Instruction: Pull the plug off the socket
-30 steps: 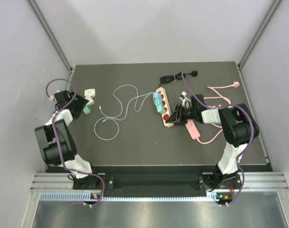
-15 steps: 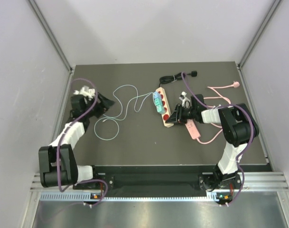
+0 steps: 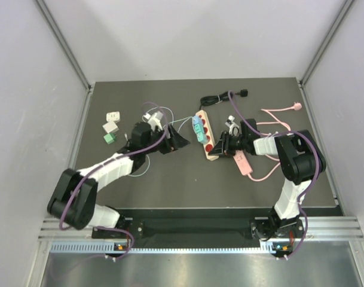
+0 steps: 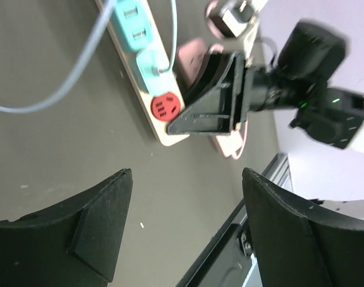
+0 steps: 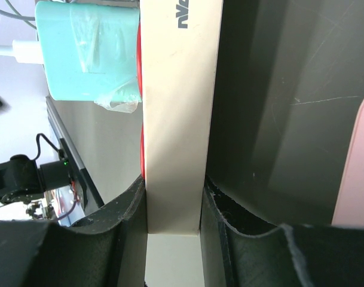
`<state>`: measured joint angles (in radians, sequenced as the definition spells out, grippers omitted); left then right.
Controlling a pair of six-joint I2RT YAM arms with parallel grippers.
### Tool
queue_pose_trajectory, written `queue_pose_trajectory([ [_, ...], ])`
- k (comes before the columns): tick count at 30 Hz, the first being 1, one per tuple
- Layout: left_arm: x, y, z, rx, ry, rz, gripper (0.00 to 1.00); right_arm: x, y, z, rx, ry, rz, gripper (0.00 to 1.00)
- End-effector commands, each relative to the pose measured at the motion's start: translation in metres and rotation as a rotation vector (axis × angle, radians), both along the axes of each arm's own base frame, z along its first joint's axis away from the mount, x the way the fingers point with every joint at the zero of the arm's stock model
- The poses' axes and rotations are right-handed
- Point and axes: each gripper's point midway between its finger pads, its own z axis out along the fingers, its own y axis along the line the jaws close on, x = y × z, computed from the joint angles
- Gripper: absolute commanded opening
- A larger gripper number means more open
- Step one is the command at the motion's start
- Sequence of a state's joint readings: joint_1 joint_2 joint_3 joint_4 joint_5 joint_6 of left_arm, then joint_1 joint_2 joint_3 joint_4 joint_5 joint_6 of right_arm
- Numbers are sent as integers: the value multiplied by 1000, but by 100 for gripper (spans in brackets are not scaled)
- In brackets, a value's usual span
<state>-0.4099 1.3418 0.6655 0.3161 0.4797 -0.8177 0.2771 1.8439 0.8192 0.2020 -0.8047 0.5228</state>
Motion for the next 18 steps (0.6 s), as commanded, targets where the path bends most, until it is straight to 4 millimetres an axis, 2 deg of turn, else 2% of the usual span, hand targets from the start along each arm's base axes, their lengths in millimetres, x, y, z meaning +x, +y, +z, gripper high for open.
queue_pose_trajectory([
  [1, 20, -27, 10, -20, -54, 22, 79, 19, 4, 9, 5, -145, 42, 0],
  [2, 18, -39, 1, -6, -34, 3, 78, 18, 4, 9, 6, -142, 43, 0],
  [4, 29, -49, 1, 11, -40, 27, 78, 18, 3, 8, 4, -140, 43, 0],
  [5, 30, -56, -8, 31, -22, 27, 78, 19, 4, 10, 7, -143, 43, 0],
  [7, 42, -59, -11, 60, -19, 76, 78, 18, 4, 8, 6, -140, 45, 0],
  [8, 44, -62, -20, 79, -1, 89, 78, 19, 3, 8, 7, -138, 42, 0],
  [10, 53, -67, -20, 86, -5, 127, 77, 18, 3, 8, 7, -137, 43, 0],
  [11, 54, -71, -30, 106, 15, 135, 77, 18, 3, 8, 7, -137, 43, 0],
  [12, 60, -75, -26, 110, 8, 142, 77, 18, 4, 7, 9, -132, 43, 0],
  [14, 62, -80, -43, 153, 43, 153, 77, 18, 4, 7, 10, -131, 43, 0],
  [15, 67, -84, -40, 152, 40, 156, 77, 19, 3, 7, 10, -134, 43, 0],
  [17, 71, -86, -53, 184, 69, 174, 76, 19, 3, 7, 11, -130, 41, 0],
  [18, 75, -88, -51, 188, 64, 183, 76, 18, 3, 7, 11, -131, 43, 0],
])
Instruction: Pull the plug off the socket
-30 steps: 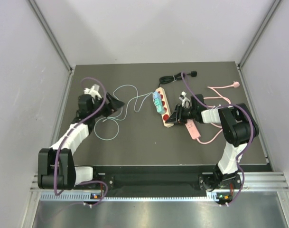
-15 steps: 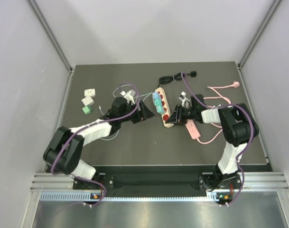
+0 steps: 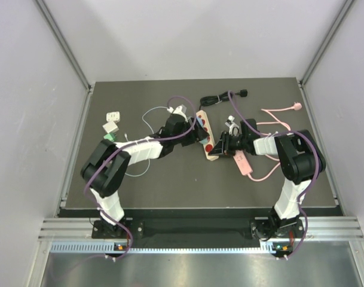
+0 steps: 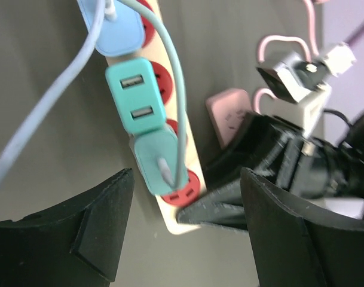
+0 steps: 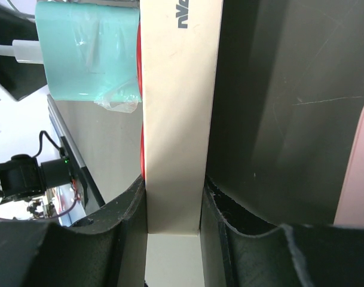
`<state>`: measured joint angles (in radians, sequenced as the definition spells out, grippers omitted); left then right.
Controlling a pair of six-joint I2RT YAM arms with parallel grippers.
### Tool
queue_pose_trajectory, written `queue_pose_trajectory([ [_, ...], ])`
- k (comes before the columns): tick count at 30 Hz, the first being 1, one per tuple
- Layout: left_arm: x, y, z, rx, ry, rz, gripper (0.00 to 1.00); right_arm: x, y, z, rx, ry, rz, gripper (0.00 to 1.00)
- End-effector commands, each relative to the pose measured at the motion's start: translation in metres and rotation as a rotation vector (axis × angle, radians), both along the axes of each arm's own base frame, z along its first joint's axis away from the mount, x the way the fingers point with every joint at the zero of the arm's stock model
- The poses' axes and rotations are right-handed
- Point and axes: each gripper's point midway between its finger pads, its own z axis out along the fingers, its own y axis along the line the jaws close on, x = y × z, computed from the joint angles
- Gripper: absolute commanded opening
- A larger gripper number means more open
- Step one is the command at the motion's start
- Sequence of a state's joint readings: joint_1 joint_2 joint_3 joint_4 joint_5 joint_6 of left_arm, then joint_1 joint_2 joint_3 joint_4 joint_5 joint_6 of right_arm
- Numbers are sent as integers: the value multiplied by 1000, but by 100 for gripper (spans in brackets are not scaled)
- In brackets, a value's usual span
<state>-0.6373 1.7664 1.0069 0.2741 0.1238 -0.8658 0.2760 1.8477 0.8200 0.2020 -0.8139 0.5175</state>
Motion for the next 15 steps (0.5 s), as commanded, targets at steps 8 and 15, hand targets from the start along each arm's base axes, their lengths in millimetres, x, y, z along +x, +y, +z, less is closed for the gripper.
queue_pose_trajectory([
  [8, 30, -3, -18, 111, 23, 130, 68, 20, 3, 7, 11, -127, 33, 0],
  [15, 36, -8, -28, 142, 51, 157, 60, 21, 2, 8, 8, -129, 27, 0],
])
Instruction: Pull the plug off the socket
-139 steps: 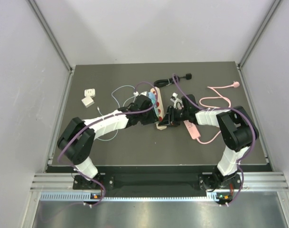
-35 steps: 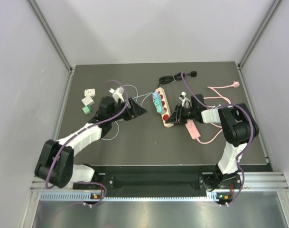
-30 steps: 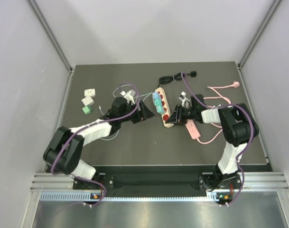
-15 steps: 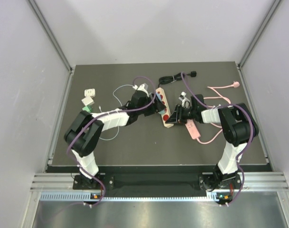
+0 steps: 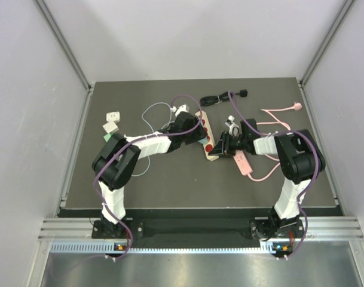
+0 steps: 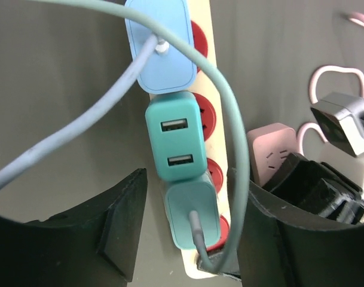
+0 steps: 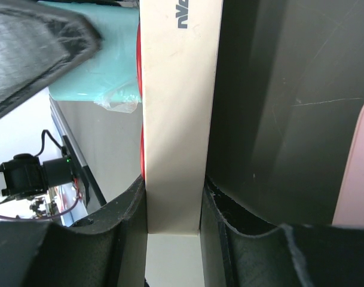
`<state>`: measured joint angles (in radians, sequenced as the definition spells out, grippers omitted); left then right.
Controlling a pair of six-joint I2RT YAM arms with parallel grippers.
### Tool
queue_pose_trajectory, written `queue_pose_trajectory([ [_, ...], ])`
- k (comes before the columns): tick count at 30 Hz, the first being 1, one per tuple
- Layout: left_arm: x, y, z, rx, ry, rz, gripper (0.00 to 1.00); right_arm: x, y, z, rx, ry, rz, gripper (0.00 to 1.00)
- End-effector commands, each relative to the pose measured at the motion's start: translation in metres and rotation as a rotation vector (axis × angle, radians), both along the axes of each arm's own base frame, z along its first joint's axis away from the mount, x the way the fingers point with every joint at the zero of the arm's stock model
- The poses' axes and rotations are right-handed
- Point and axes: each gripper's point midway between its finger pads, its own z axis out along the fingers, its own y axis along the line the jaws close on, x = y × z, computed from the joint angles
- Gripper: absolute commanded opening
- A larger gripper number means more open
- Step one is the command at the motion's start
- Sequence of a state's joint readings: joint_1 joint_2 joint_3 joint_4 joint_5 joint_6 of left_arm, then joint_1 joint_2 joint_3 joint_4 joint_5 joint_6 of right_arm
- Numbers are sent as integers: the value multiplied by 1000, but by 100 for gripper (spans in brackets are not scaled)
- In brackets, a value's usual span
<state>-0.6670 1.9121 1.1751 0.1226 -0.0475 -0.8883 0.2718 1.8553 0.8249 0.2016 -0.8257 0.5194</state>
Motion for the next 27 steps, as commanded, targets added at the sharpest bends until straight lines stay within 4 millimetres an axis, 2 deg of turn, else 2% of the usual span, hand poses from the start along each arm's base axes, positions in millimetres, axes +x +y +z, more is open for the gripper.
queue_pose_trajectory([
  [1, 8, -5, 3, 12, -8, 28, 58, 20, 3, 8, 1, -135, 24, 0],
  [2, 7, -6, 3, 12, -6, 26, 57, 20, 2, 8, 0, -135, 23, 0],
  [5, 8, -8, 5, 9, -9, 24, 45, 20, 3, 7, -2, -134, 24, 0],
  [9, 7, -8, 9, 10, -25, 14, 23, 21, 3, 8, 0, -141, 26, 0],
  [10, 8, -8, 14, 4, -37, 11, 8, 20, 2, 8, 0, -140, 27, 0],
  [11, 6, -8, 13, 4, -37, 8, 0, 20, 3, 8, 1, -142, 30, 0],
  [13, 4, -9, 17, -6, -48, -6, 0, 18, 4, 9, 14, -148, 52, 2],
  [16, -3, -15, 25, -50, -70, -60, 0, 15, 7, 12, 36, -161, 89, 15],
  [17, -4, -17, 26, -63, -88, -71, 0, 15, 8, 13, 44, -170, 100, 25],
  [23, -21, -24, 39, -142, -112, -151, 0, 10, 10, 15, 72, -173, 130, 57],
  [26, -24, -25, 45, -170, -123, -165, 0, 10, 11, 15, 73, -176, 134, 66],
  [27, -24, -26, 48, -179, -129, -167, 0, 10, 11, 14, 73, -173, 134, 67],
])
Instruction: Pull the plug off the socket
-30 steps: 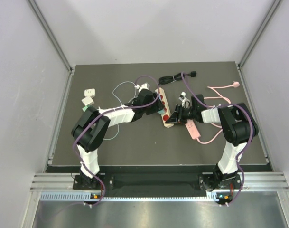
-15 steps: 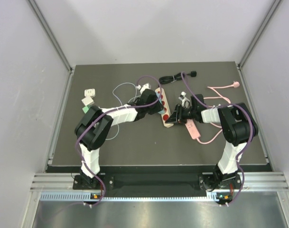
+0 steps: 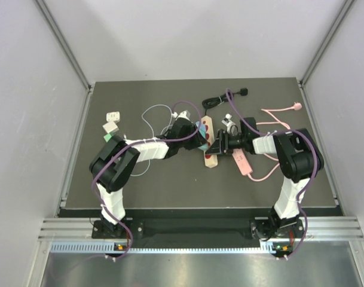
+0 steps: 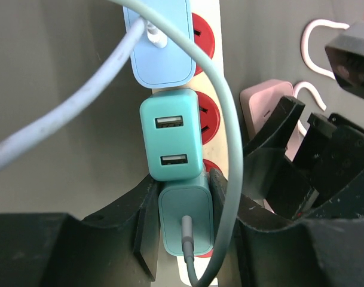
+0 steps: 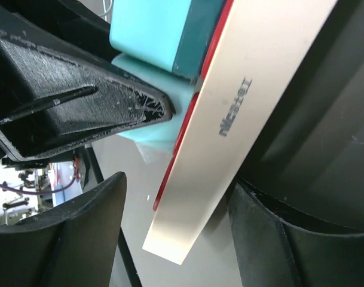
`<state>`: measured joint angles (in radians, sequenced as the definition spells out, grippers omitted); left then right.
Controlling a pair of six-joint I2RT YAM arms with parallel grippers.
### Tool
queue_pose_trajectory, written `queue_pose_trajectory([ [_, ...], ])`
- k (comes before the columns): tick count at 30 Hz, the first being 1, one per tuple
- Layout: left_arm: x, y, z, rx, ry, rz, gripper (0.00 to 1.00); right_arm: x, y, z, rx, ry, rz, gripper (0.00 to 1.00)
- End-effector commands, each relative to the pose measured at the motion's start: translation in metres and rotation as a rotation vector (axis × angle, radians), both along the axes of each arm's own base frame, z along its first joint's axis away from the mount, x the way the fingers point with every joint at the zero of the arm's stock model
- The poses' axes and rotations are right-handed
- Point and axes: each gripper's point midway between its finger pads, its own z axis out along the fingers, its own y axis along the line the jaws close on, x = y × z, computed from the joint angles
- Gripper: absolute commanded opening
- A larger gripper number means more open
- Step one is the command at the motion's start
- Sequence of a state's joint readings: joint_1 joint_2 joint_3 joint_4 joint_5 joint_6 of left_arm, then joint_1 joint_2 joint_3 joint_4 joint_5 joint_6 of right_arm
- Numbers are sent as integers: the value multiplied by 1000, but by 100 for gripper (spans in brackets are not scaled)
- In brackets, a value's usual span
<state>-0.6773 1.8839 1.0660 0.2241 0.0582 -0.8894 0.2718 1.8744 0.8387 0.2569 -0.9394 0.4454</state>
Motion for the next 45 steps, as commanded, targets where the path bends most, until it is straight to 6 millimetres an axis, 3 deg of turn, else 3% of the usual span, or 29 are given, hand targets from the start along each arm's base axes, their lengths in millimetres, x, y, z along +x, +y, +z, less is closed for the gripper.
queue_pose_trajectory([
  [1, 3, -19, 60, -136, -151, -68, 0, 12, 2, 2, 1, -80, 18, 66],
  [13, 12, -19, 76, -177, -175, -19, 0, 4, 13, -4, -10, -42, 38, 64],
  [21, 17, -19, 88, -220, -161, 33, 0, 6, 13, -9, -35, -16, 20, 56],
  [25, 14, -23, 96, -259, -160, 44, 0, 6, 13, -11, -40, -2, 10, 45],
  [28, 13, -25, 103, -282, -164, 52, 0, 6, 13, -12, -38, 5, 11, 25],
  [30, 13, -27, 109, -290, -173, 49, 0, 7, 13, -10, -39, 1, 9, 3],
  [31, 13, -27, 111, -290, -180, 48, 0, 8, 12, -10, -46, 1, 2, 0],
  [41, -12, -43, 119, -260, -151, 44, 0, 24, -7, 5, -143, -142, -102, 0],
  [42, -20, -47, 111, -223, -126, 45, 0, 27, -10, 4, -164, -155, -118, 0],
  [43, -15, -49, 121, -215, -145, 76, 0, 27, -12, 5, -174, -164, -123, 0],
  [45, -20, -57, 115, -155, -135, 77, 0, 30, -15, 8, -196, -188, -135, 0],
])
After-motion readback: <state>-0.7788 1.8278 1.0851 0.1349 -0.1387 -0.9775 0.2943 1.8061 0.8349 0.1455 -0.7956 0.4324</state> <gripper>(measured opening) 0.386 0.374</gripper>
